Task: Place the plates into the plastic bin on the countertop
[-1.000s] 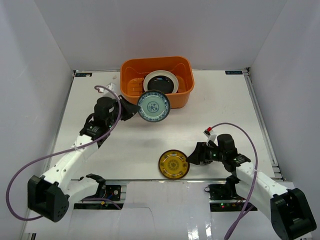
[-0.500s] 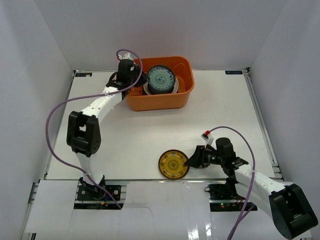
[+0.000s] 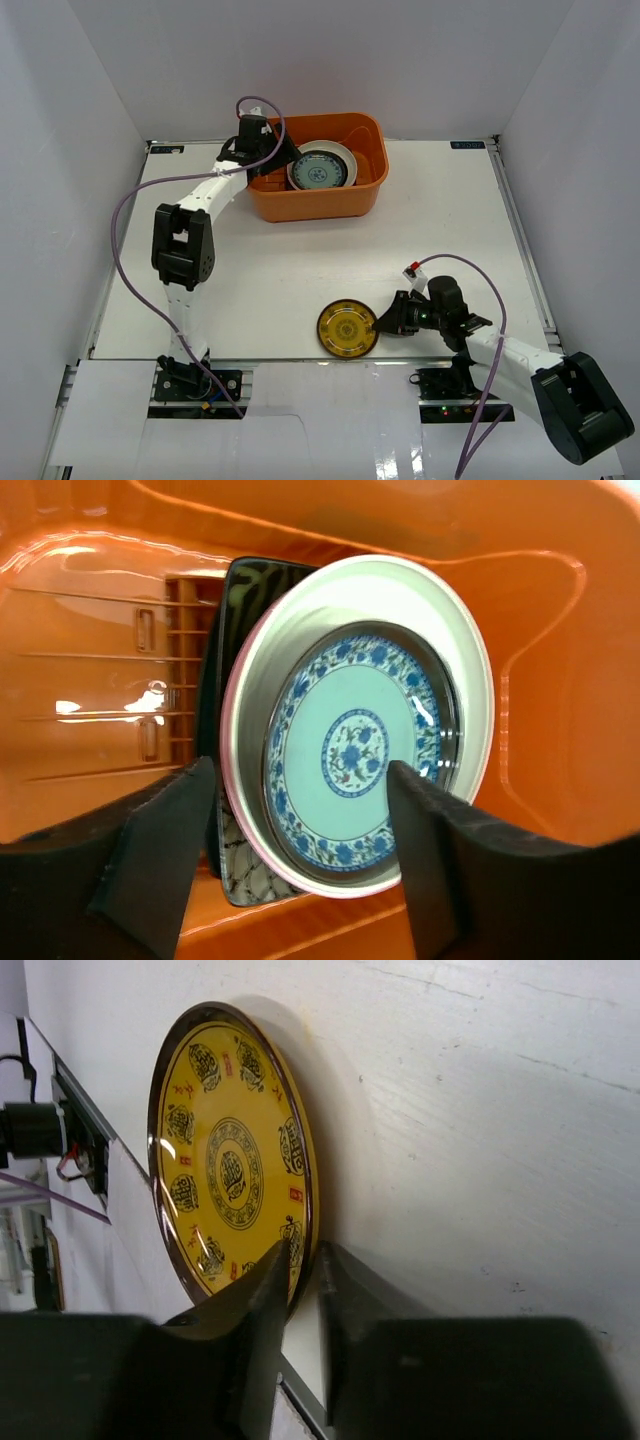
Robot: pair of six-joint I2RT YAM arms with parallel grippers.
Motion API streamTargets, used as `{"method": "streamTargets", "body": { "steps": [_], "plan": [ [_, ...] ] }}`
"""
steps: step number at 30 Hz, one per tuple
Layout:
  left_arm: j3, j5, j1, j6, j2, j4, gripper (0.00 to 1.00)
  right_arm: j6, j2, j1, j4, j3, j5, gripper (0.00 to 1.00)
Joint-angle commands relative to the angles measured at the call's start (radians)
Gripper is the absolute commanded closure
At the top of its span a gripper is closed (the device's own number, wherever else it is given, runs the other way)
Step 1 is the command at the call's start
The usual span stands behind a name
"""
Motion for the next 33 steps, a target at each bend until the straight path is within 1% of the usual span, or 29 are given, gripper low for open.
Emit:
{"method": "streamTargets", "body": {
  "steps": [1, 2, 3, 4, 7, 8, 10, 11, 12, 13, 14, 15, 16, 17, 18, 19, 20, 21, 22, 24, 25, 26, 27, 28, 29, 31, 32, 33],
  "plan": [
    [0.045, 0.071, 0.02, 0.013, -0.089, 0.001, 0.19, 0.022, 0.008, 0.007, 0.055, -0.054, 0.03, 0.81],
    [0.045, 0.094, 0.031, 0.013, -0.105, 0.0, 0.15, 0.031, 0.008, 0.007, 0.064, -0.054, 0.028, 0.84],
    [0.04, 0.123, 0.034, 0.018, -0.127, 0.0, 0.06, 0.036, -0.001, 0.007, 0.071, -0.054, 0.027, 0.91],
    [0.034, 0.129, 0.034, 0.026, -0.182, 0.001, 0.02, 0.033, -0.006, 0.007, 0.071, -0.054, 0.03, 0.92],
    [-0.041, 0.169, 0.036, 0.041, -0.292, 0.012, 0.02, 0.02, -0.043, 0.007, 0.031, -0.026, 0.044, 0.92],
    [-0.109, 0.175, 0.034, 0.047, -0.384, 0.012, 0.02, 0.033, -0.055, 0.007, 0.037, -0.013, 0.041, 0.92],
    [-0.208, 0.166, 0.033, 0.067, -0.496, 0.011, 0.02, 0.046, -0.084, 0.007, 0.051, 0.01, 0.024, 0.92],
    [-0.266, 0.154, 0.034, 0.078, -0.629, 0.011, 0.02, 0.043, -0.093, 0.007, 0.046, 0.029, 0.019, 0.92],
    [-0.385, 0.138, 0.034, 0.092, -0.699, 0.012, 0.02, 0.04, -0.116, 0.007, 0.017, 0.077, 0.019, 0.92],
    [-0.444, 0.097, 0.033, 0.128, -0.766, 0.011, 0.02, 0.039, -0.129, 0.006, 0.002, 0.105, 0.033, 0.92],
    [-0.498, 0.074, 0.033, 0.15, -0.896, 0.006, 0.02, 0.051, -0.155, 0.006, -0.006, 0.131, 0.039, 0.92],
    [-0.598, 0.051, 0.033, 0.168, -0.955, -0.005, 0.02, 0.056, -0.161, 0.006, -0.012, 0.191, 0.042, 0.92],
    [-0.645, 0.001, 0.031, 0.2, -1.01, -0.035, 0.02, 0.056, -0.164, 0.004, -0.017, 0.226, 0.048, 0.92],
    [-0.691, -0.018, 0.031, 0.21, -1.062, -0.052, 0.02, 0.051, -0.162, 0.004, -0.024, 0.263, 0.054, 0.92],
    [-0.784, -0.036, 0.03, 0.216, -1.162, -0.08, 0.02, 0.04, -0.15, 0.003, -0.037, 0.341, 0.068, 0.92],
    [-0.834, -0.055, 0.03, 0.211, -1.21, -0.086, 0.02, 0.033, -0.14, 0.003, -0.041, 0.378, 0.083, 0.92],
    [-0.883, -0.055, 0.031, 0.202, -1.298, -0.086, 0.02, 0.031, -0.115, 0.004, -0.041, 0.412, 0.1, 0.92],
    [-0.965, -0.055, 0.03, 0.196, -1.334, -0.088, 0.02, 0.03, -0.095, 0.003, -0.022, 0.473, 0.135, 0.92],
    [-0.999, -0.038, 0.03, 0.182, -1.365, -0.088, 0.02, 0.03, -0.074, 0.003, -0.006, 0.503, 0.154, 0.92],
    [-1.088, 0.003, 0.028, 0.168, -1.423, -0.072, 0.02, 0.007, 0.029, 0.001, 0.018, 0.582, 0.197, 0.92],
    [-1.115, 0.018, 0.016, 0.162, -1.435, -0.06, 0.02, -0.006, 0.067, 0.001, 0.026, 0.674, 0.226, 0.92],
    [-1.139, 0.022, 0.004, 0.158, -1.443, -0.031, 0.02, -0.018, 0.156, -0.002, 0.025, 0.726, 0.252, 0.92],
    [-1.156, 0.026, -0.004, 0.158, -1.446, -0.025, 0.02, -0.035, 0.204, -0.008, 0.025, 0.778, 0.299, 0.92],
    [-1.141, 0.037, -0.018, 0.161, -1.442, -0.032, 0.02, -0.074, 0.247, -0.01, 0.028, 0.881, 0.335, 0.92],
    [-1.129, 0.049, -0.03, 0.179, -1.443, -0.035, 0.02, -0.091, 0.34, -0.01, 0.031, 0.932, 0.37, 0.92],
    [-1.121, 0.034, -0.058, 0.204, -1.471, -0.037, 0.02, -0.122, 0.437, -0.019, 0.031, 1.038, 0.416, 0.92],
    [-1.122, 0.014, -0.07, 0.213, -1.478, -0.035, 0.02, -0.131, 0.531, -0.023, 0.029, 1.143, 0.456, 0.92],
    [-1.122, 0.014, -0.09, 0.217, -1.483, -0.035, 0.02, -0.144, 0.581, -0.028, 0.025, 1.197, 0.472, 0.92]
  ]
}}
